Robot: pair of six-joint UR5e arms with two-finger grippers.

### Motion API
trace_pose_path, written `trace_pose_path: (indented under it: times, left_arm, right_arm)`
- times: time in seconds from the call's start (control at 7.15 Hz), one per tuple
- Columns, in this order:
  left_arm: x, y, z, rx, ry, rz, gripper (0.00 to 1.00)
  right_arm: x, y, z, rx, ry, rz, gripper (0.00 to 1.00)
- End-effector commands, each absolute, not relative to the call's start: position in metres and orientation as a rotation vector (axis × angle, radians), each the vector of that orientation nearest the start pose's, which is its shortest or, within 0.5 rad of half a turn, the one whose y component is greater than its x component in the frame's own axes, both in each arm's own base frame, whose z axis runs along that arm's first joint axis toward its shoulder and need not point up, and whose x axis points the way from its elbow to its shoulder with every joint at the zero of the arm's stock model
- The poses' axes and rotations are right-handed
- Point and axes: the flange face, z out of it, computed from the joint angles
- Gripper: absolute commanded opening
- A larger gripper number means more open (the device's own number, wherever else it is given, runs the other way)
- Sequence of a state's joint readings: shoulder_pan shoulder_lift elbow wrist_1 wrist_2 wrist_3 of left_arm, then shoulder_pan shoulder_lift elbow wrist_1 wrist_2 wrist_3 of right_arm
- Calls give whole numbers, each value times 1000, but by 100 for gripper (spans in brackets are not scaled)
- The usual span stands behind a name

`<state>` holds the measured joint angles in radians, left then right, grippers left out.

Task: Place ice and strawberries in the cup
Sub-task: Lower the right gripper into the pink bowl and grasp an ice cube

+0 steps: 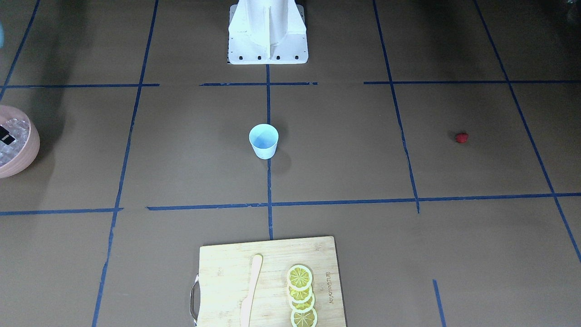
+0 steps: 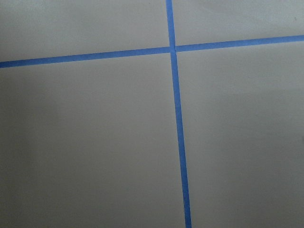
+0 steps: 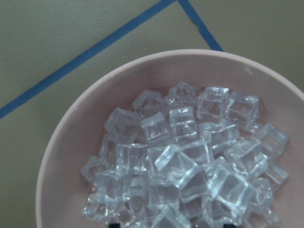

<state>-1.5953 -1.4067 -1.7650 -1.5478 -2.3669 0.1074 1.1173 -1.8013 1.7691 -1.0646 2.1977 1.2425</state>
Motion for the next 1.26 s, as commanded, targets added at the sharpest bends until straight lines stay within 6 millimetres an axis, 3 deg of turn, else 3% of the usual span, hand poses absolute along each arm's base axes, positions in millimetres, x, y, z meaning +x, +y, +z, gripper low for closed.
trace_pose_path:
  times: [0.0,0.28,0.7,0.98,1.12]
  left_arm:
    - [-73,-421,638,61,791,82,100]
    - [-73,-421,638,61,791,82,100]
    - [-73,-421,639,60,791,81,100]
    - [-73,-421,639,59,793,80,100]
    - [-73,-421,639,60,793,81,100]
  right_arm:
    - [-117,-411,618,-164,-758,604,72]
    - [-120,-413,615,-186,-759,663,50]
    - [-121,-413,614,-177,-755,662,27]
    - [-120,-413,601,-163,-772,654,16]
    - [-118,-410,593,-157,-786,650,3]
